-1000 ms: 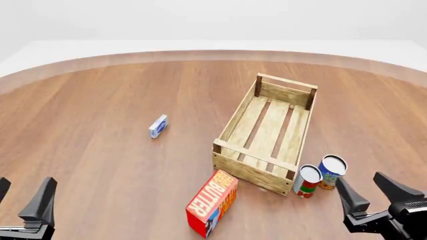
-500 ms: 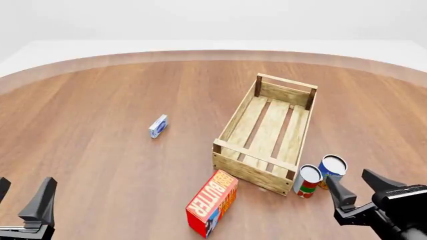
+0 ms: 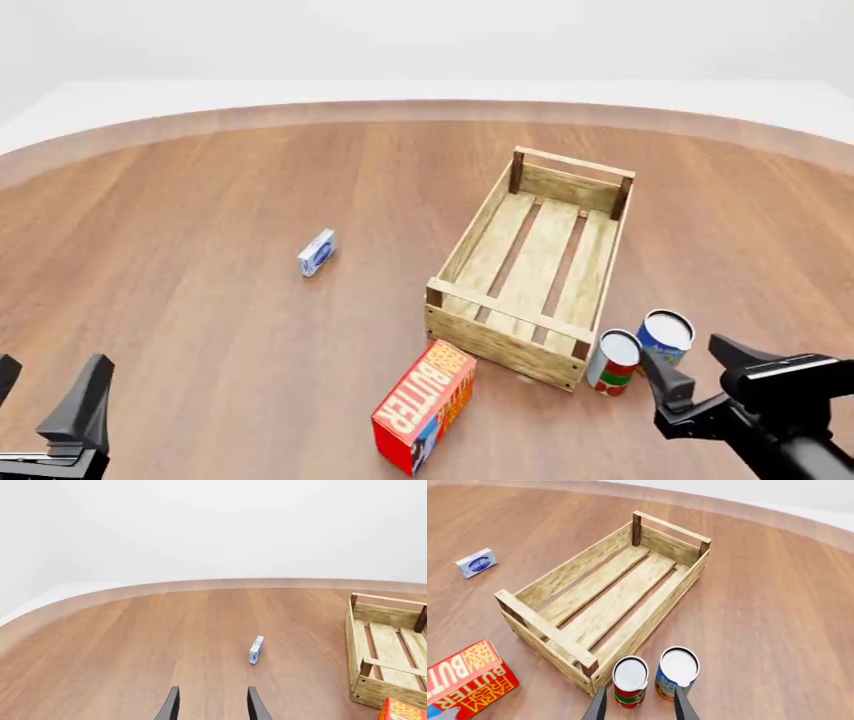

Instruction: Pick up the tomato sauce, and put it in the wooden tray.

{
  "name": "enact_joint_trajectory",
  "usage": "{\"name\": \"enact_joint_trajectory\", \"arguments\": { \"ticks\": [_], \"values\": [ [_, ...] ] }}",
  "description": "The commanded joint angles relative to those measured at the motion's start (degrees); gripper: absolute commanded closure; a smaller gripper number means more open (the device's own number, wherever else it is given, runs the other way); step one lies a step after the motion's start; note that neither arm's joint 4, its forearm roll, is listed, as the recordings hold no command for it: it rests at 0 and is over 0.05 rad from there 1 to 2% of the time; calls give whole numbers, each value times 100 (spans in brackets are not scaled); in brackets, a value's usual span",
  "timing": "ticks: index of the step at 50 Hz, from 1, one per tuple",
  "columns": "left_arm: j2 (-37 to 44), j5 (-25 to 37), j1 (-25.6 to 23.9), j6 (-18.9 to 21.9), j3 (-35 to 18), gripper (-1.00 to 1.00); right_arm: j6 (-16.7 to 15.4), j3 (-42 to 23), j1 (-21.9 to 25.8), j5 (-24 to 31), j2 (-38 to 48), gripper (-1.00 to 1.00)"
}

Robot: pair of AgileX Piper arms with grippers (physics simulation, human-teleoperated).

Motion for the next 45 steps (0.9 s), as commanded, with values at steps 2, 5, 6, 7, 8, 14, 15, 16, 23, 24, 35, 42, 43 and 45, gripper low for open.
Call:
{"name": "enact_joint_trajectory", "arguments": {
  "ticks": [2,5,6,7,8,14,15,16,23,24,35,42,43,45],
  "values": [
    [0,0,0,0,0,-100,-74,-86,7,-127,341,-100],
    [0,0,0,0,0,-100,-69,-59,24,-268,509,-100],
    [0,0,0,0,0,-100,-65,-51,32,-327,574,-100],
    [0,0,0,0,0,-100,-77,-50,39,-401,676,-100],
    [0,0,0,0,0,-100,-78,-47,52,-436,722,-100],
    [0,0,0,0,0,-100,-74,-46,50,-630,968,-100],
    [0,0,0,0,0,-100,-59,-40,62,-660,997,-100],
    [0,0,0,0,0,-100,-59,-40,63,-663,999,-100],
    [0,0,0,0,0,-100,-42,-18,81,-1016,1406,-100],
    [0,0,0,0,0,-100,-52,1,82,-1101,1495,-100],
    [0,0,0,0,0,-100,-44,-30,113,-1462,1954,-100],
    [0,0,0,0,0,-100,-41,-32,133,-1606,2117,-100],
    [0,0,0,0,0,-100,-24,-29,149,-1638,2154,-100],
    [0,0,0,0,0,-100,-29,-25,152,-1683,2206,-100]
  ]
}}
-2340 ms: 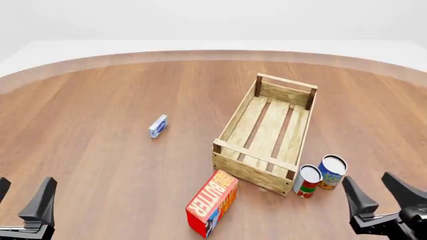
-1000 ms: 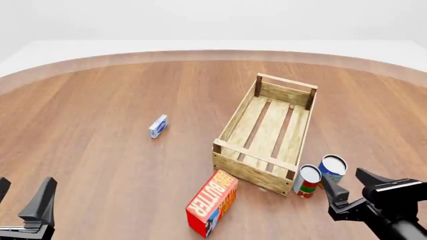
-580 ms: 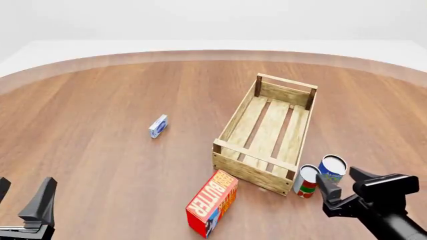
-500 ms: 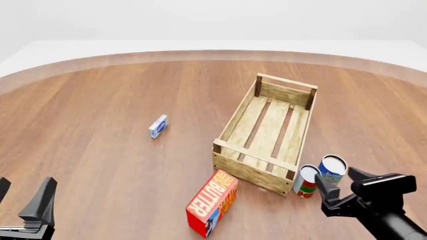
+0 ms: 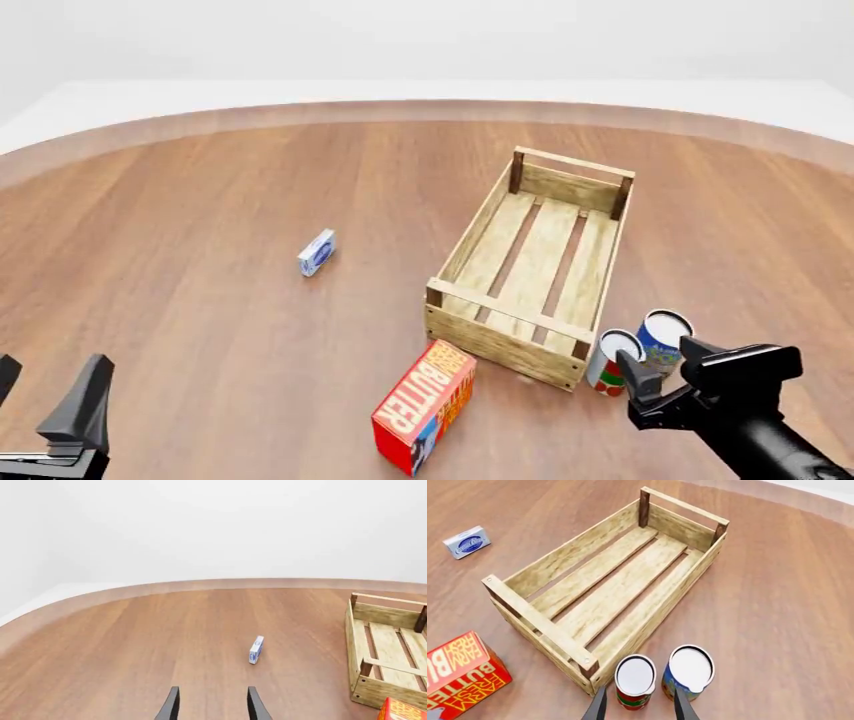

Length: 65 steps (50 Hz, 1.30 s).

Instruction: Pick up the tomato sauce, and put it in the wooden tray.

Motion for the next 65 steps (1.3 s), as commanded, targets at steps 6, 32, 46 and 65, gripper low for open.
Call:
{"name": "enact_joint_trajectory", "arguments": {
  "ticks": [6,32,46,65],
  "values": [
    [0,0,0,0,0,-100,17,7,38,-410,469,-100],
    [0,0,0,0,0,-100,68,53,42,-1150,1239,-100],
    [0,0,0,0,0,-100,100,112,26,-1592,1700,-100],
    [0,0,0,0,0,-100,145,87,25,-2077,2288,-100]
  ]
}}
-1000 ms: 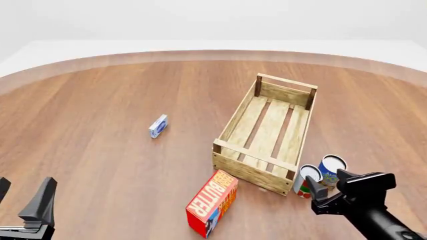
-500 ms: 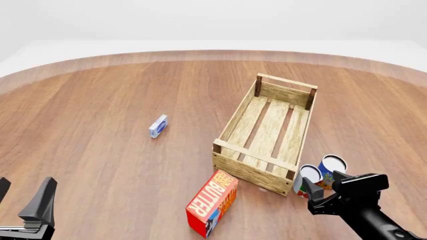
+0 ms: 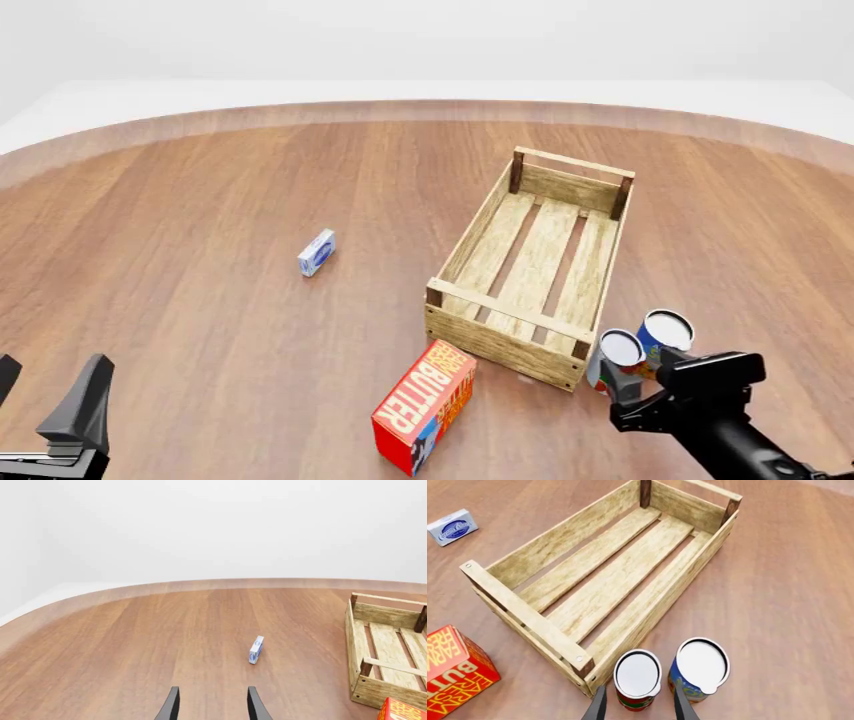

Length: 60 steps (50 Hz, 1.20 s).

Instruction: Pick up the tomato sauce, and put it in the wooden tray.

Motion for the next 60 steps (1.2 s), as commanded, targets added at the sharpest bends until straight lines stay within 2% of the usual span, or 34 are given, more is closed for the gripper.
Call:
{"name": "enact_joint_trajectory", "arguments": {
  "ticks": [1,40,60],
  "values": [
    [0,0,0,0,0,-100,20,-10,5,-243,296,-100],
    [0,0,0,0,0,-100,35,-130,29,-779,1072,-100],
    [0,0,0,0,0,-100,-16,-187,19,-716,1041,-100]
  ]
}}
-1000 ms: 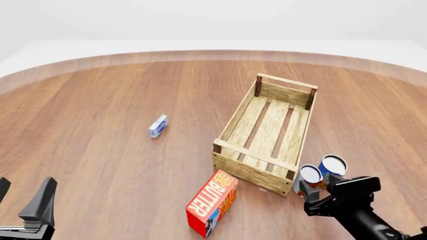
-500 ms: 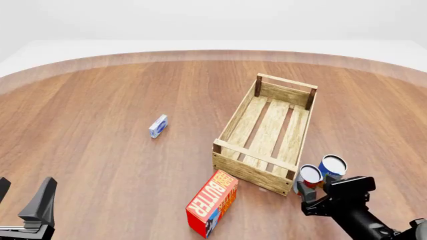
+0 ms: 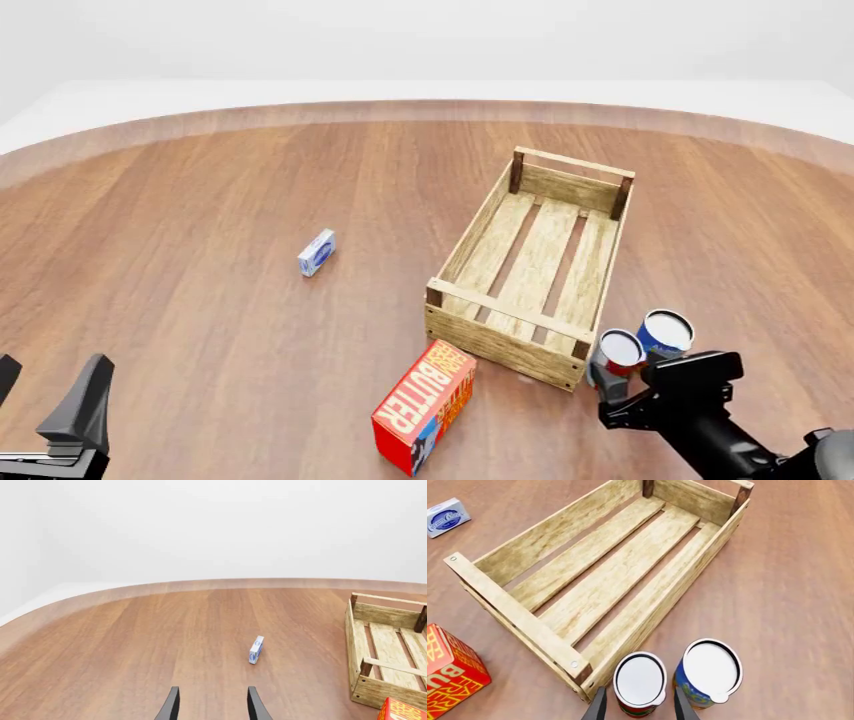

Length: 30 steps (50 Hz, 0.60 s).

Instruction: Pick up the tomato sauce, and put it in the wooden tray.

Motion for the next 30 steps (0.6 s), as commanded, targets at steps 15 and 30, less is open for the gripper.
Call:
{"name": "enact_joint_trajectory", "arguments": {
  "ticks": [15,30],
  "values": [
    [0,0,0,0,0,-100,-58,31,-46,2,-11,100],
    [0,0,0,0,0,-100,-118,32,-101,274,-332,100]
  ]
}}
